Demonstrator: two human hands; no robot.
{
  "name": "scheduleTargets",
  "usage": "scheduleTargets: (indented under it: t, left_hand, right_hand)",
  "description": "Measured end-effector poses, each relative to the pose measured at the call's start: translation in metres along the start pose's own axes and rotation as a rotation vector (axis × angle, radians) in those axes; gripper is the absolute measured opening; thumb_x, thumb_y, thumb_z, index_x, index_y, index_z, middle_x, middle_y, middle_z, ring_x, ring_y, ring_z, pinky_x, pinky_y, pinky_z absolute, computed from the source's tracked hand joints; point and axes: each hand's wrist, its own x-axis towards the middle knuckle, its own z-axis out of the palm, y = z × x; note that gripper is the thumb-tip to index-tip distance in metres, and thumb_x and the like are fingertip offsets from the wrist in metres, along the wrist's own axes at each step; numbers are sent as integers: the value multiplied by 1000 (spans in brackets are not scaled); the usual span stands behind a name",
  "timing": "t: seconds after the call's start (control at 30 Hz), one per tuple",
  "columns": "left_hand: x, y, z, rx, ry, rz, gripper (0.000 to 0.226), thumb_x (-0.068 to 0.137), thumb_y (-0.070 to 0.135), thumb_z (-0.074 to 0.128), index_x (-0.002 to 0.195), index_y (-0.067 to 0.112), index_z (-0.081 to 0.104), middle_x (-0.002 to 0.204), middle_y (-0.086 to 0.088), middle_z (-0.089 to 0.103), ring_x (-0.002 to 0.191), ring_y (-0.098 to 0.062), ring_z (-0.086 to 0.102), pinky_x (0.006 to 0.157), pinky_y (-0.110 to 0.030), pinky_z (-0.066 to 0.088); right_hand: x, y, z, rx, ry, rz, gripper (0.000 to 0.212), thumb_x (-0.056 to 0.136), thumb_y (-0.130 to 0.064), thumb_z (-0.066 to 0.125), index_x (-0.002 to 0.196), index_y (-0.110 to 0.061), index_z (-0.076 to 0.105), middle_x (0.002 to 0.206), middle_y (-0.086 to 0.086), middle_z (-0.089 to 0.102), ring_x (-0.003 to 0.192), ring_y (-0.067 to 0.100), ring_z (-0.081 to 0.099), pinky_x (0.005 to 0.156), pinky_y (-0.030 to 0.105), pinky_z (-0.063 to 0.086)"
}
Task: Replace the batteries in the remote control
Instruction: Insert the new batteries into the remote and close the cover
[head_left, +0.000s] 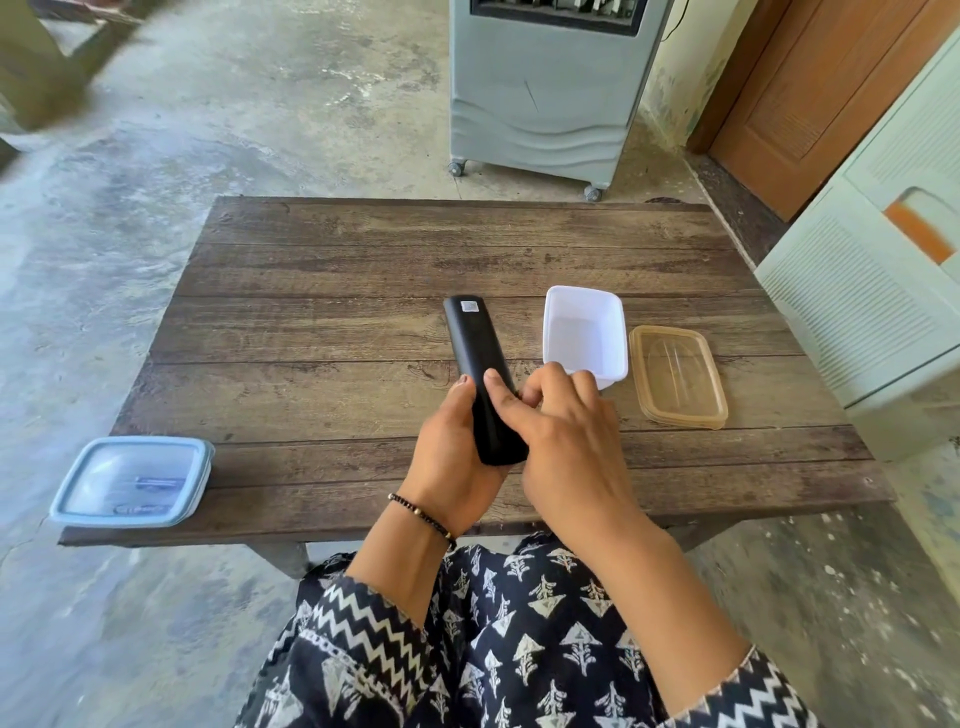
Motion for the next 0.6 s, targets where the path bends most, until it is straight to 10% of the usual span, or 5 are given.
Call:
scheduleTargets:
  t: [0.23,0.43,0.6]
  left_hand:
    - [2,8,-3,-1,-3,-24,40,99,30,24,117,3,48,88,-12,60,75,-18,60,64,-27,54]
    - [4,4,-7,-52,23,-20,44,99,29,24,132,2,39,89,-11,62,72,-17,63,64,-29,54]
    - [4,4,-2,11,78,54,24,98,21,29,97,8,49,76,-10,59,55,-15,61,52,-25,50]
  right_hand:
    - [-8,10,-4,506,132,207,32,81,-9,66,110,-20,66,91,-9,55,95,13,49,86,26,42]
    - [-12,3,2,342,224,85,17,75,-18,70,92,-15,71,85,-3,61,85,15,51,78,23,42]
    - [-15,3,7,129,229,-100,22,85,-9,57,104,-6,68,95,6,64,89,24,56,75,39,50]
